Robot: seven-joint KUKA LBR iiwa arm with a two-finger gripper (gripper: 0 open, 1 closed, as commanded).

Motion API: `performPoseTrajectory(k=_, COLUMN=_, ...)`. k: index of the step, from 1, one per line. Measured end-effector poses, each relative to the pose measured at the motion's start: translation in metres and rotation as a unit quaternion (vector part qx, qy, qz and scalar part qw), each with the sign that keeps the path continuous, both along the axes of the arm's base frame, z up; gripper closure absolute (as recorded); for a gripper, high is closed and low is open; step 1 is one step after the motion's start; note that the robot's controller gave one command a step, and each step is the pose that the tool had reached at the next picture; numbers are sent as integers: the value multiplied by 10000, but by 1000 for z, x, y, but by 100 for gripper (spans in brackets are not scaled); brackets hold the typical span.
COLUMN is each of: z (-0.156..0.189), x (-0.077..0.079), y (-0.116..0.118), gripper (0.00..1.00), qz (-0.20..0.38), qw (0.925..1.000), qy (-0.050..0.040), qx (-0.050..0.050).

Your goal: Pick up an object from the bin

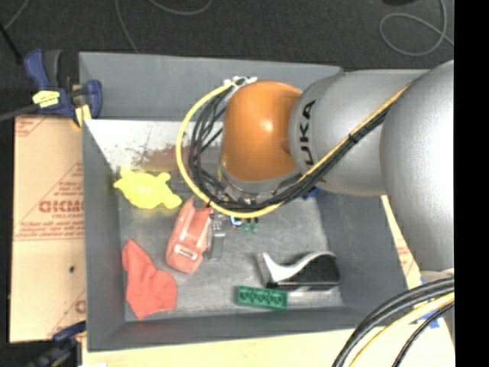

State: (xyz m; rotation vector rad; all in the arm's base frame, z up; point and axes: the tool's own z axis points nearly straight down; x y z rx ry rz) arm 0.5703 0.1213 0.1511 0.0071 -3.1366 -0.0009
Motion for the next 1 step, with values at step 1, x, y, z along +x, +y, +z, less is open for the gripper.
performPoseTrajectory(k=1, z=5, x=1, y=0, gripper=0, qz=-11, qw=10000, qy=-34, qx=5)
